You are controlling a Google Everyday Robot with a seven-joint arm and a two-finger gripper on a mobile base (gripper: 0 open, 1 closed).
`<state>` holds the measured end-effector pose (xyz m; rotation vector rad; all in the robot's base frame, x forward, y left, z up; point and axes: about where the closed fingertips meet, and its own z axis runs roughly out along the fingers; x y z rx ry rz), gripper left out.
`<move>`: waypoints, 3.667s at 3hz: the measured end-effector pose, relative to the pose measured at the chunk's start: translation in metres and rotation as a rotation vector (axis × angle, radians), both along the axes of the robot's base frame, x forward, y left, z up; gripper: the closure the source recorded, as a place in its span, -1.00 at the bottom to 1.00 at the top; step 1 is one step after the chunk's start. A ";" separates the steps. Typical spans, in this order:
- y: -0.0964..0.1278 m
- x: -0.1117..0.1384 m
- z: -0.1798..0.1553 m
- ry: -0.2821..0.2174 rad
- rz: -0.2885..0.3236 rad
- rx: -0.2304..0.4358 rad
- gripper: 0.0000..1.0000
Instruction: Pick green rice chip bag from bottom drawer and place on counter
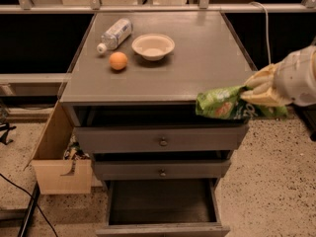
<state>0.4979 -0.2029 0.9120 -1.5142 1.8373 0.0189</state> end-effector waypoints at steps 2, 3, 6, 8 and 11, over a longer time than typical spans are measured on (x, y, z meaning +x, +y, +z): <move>0.017 0.063 0.087 -0.187 0.052 0.028 1.00; 0.039 0.100 0.089 -0.296 0.133 0.104 1.00; 0.090 0.152 0.010 -0.307 0.287 0.144 1.00; 0.092 0.154 -0.009 -0.280 0.295 0.104 0.62; 0.092 0.154 -0.009 -0.280 0.295 0.104 -0.93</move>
Offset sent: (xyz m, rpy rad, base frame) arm 0.1123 0.0341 0.1240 0.0845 -0.3646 0.1304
